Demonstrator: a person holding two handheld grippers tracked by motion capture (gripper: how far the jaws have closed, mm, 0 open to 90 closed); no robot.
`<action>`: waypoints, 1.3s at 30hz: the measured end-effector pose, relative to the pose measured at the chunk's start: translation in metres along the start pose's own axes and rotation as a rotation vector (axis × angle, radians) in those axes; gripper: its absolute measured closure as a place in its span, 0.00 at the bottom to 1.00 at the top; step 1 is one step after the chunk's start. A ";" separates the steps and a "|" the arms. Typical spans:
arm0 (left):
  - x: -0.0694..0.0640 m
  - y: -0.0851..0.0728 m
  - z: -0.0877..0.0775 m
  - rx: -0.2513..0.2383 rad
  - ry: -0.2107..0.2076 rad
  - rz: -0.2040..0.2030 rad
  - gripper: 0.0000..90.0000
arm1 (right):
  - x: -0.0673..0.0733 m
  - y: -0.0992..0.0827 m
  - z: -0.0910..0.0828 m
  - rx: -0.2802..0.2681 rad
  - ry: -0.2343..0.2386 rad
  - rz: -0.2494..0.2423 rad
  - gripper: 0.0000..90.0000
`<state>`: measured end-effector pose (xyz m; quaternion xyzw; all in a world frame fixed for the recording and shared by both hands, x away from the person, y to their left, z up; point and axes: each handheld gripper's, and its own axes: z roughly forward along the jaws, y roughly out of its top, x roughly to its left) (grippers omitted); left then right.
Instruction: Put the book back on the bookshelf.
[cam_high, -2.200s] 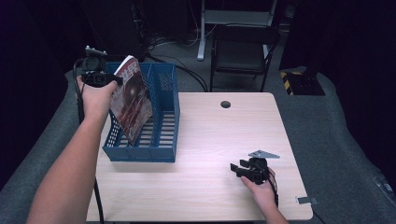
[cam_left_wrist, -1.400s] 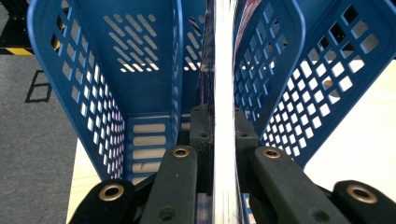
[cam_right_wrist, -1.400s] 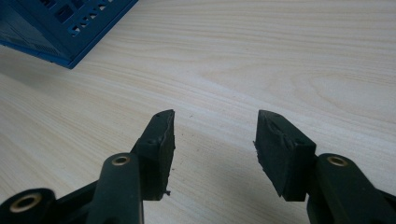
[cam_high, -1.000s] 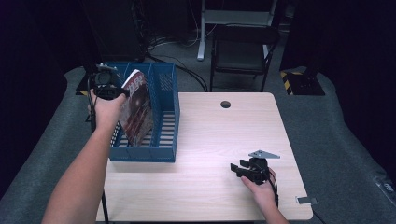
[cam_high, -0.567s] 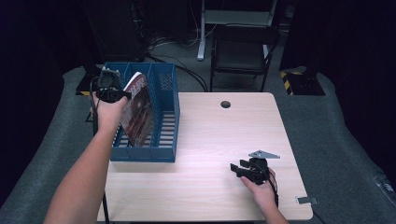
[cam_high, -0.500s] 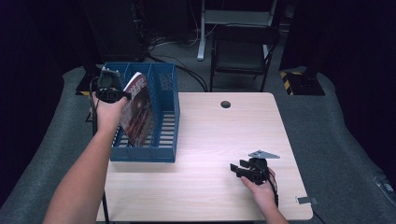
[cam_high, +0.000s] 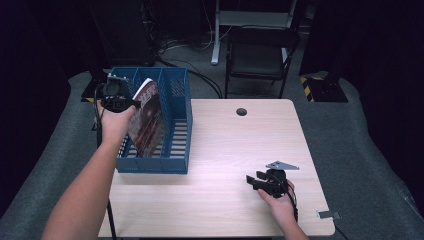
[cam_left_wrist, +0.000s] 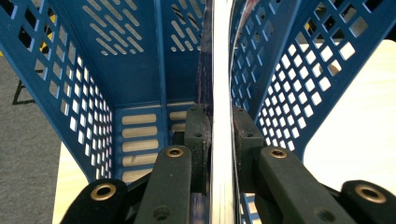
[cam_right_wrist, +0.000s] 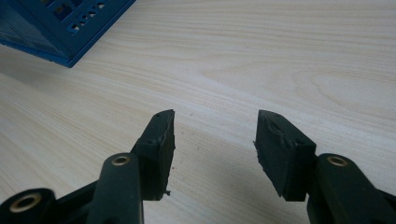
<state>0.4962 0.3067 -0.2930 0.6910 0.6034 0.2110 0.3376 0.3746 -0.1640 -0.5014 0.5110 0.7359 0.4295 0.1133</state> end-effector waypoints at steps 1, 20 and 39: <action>0.000 -0.001 -0.001 -0.003 -0.001 -0.001 0.88 | 0.000 0.000 0.000 0.002 0.000 0.002 0.52; 0.008 -0.016 -0.023 0.010 -0.053 0.026 0.86 | 0.000 0.000 0.000 -0.002 -0.001 0.002 0.52; 0.013 -0.030 -0.035 -0.005 -0.054 0.042 0.87 | 0.000 0.000 0.000 0.002 -0.004 0.000 0.52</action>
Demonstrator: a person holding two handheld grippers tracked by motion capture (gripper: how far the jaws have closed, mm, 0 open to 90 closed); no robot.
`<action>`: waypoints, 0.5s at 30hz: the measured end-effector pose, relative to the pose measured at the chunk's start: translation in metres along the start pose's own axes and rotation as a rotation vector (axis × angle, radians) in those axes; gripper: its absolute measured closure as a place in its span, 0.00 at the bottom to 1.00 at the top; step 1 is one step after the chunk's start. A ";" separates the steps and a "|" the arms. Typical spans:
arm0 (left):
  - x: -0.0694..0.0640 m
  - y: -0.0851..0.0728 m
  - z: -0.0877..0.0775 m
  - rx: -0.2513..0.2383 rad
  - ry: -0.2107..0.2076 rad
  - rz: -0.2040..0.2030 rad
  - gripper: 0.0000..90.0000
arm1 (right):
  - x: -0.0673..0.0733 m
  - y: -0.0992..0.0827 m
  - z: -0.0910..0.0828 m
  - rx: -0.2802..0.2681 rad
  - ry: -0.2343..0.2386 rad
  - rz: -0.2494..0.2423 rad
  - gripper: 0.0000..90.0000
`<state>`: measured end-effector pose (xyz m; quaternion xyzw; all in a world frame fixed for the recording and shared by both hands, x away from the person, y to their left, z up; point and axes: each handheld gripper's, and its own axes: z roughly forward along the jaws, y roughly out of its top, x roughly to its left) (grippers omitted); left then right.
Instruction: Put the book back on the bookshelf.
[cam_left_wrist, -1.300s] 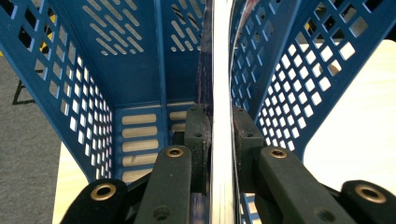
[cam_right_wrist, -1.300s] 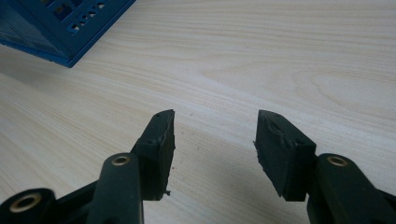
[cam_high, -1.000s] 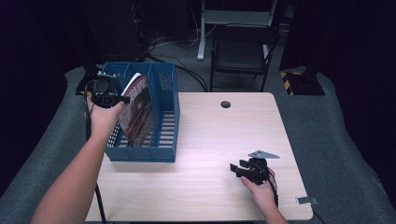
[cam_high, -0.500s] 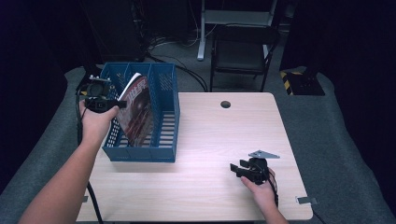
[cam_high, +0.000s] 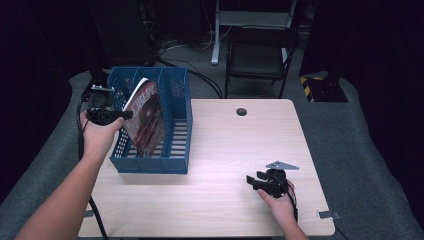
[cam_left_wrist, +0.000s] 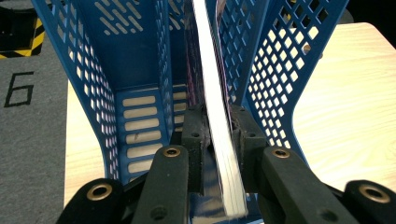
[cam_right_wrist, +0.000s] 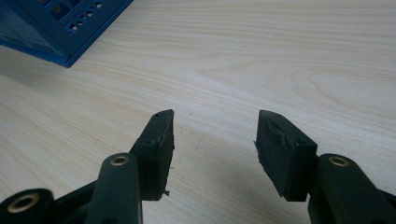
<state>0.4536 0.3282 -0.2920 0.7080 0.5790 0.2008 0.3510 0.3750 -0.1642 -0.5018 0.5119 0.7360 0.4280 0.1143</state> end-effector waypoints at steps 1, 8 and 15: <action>0.000 -0.001 0.000 -0.002 -0.001 -0.003 0.87 | 0.000 0.000 0.000 0.001 0.000 0.000 0.52; -0.001 -0.005 -0.003 -0.013 -0.005 0.000 0.87 | 0.000 0.000 0.000 0.002 0.000 -0.001 0.52; -0.001 -0.007 -0.003 -0.025 -0.002 -0.002 0.88 | 0.000 0.000 0.001 0.002 0.000 -0.003 0.52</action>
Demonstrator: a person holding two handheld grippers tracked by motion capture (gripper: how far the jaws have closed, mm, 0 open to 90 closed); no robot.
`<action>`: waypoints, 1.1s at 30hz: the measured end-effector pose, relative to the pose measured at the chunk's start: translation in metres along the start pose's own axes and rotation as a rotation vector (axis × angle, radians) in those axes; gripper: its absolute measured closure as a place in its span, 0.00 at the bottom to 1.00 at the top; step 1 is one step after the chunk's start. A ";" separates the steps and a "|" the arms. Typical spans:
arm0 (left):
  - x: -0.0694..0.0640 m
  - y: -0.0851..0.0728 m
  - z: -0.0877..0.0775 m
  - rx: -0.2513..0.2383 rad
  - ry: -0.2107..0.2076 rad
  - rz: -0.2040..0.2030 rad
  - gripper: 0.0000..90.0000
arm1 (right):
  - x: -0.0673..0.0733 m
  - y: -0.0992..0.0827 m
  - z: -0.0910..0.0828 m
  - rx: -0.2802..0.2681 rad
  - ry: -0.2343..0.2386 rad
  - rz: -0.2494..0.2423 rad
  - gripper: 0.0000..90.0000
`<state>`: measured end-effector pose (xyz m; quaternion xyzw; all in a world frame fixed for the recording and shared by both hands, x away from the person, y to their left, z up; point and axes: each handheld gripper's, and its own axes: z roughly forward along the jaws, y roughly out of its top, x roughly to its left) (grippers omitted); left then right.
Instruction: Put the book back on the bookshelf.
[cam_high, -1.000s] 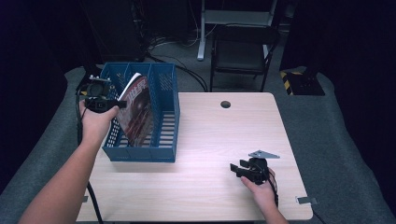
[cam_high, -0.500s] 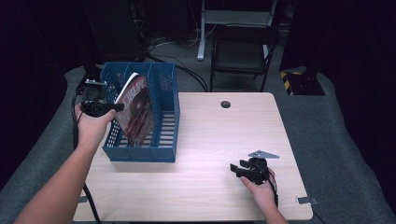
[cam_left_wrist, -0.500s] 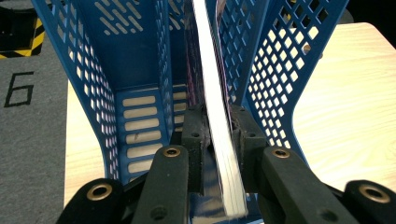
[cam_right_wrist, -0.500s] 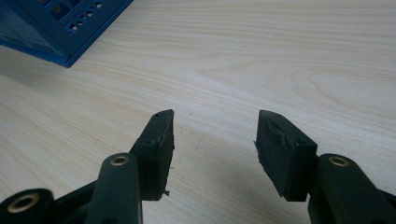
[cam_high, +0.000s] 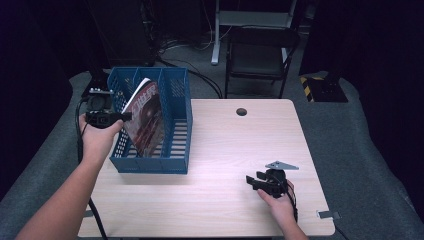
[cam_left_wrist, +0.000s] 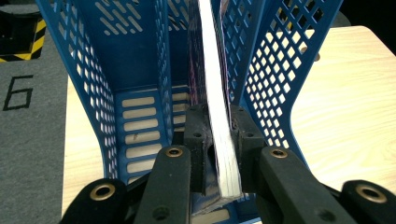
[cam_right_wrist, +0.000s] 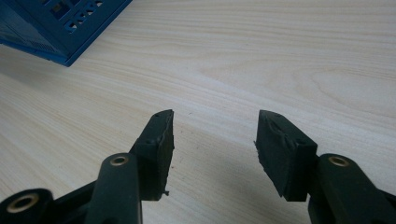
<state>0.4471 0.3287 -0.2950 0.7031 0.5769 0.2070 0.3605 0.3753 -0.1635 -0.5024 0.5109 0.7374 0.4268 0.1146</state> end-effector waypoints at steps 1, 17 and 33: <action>0.000 0.000 0.000 -0.003 0.001 -0.003 0.88 | 0.000 0.000 0.000 -0.001 0.001 0.000 0.52; 0.002 -0.001 0.000 -0.007 0.011 -0.005 0.90 | -0.001 0.000 0.000 -0.001 0.003 0.002 0.51; -0.002 0.002 0.008 0.013 0.036 -0.005 0.92 | 0.000 0.000 0.000 0.001 0.004 0.002 0.51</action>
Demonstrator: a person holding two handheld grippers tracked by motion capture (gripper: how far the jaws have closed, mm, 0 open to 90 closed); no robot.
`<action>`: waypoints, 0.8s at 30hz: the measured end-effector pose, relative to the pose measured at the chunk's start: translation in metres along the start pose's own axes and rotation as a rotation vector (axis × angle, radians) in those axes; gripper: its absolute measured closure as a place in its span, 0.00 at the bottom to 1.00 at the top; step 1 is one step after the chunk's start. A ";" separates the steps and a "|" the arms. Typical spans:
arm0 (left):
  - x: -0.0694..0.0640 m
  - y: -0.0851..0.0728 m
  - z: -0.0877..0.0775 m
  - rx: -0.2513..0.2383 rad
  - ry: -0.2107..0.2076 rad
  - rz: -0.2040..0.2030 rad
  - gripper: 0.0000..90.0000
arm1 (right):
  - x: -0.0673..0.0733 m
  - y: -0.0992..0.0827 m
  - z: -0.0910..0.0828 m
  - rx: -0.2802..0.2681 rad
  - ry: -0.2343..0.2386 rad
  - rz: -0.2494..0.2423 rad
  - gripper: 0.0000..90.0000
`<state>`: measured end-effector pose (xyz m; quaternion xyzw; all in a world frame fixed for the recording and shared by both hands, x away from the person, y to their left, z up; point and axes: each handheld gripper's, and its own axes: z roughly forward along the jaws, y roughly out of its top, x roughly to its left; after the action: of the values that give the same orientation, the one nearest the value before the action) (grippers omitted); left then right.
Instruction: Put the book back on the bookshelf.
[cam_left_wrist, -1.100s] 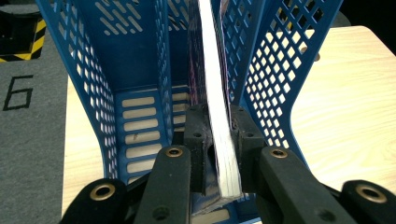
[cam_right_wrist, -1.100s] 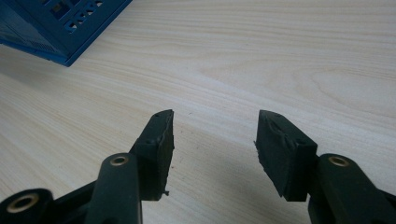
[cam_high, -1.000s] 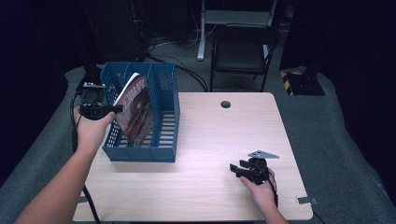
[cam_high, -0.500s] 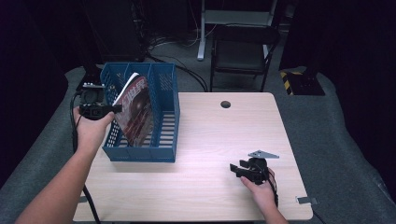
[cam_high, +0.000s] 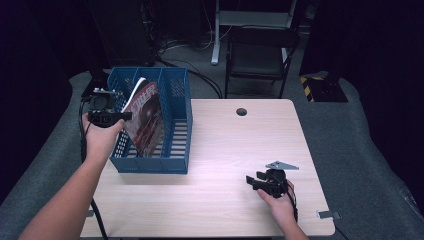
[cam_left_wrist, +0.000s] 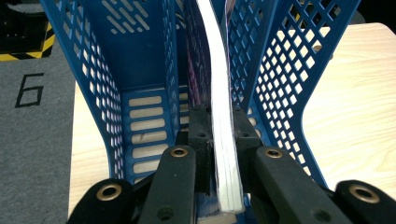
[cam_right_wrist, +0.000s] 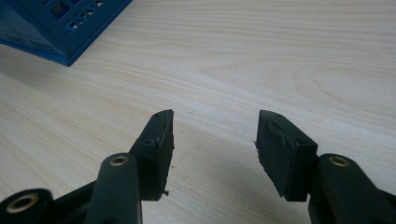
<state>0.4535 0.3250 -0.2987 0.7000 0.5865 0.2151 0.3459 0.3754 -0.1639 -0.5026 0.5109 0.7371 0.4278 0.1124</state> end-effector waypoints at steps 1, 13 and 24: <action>0.000 0.001 0.000 0.003 0.003 0.003 0.92 | 0.000 0.000 0.000 0.000 0.000 0.000 0.51; -0.004 0.010 0.002 0.015 0.002 0.026 0.94 | -0.001 0.000 0.000 0.001 -0.001 0.003 0.51; -0.003 0.021 0.006 0.009 0.015 0.001 0.94 | -0.002 0.000 -0.001 -0.005 0.000 0.006 0.51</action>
<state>0.4713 0.3196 -0.2867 0.7002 0.5896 0.2180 0.3385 0.3758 -0.1658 -0.5022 0.5126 0.7346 0.4300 0.1123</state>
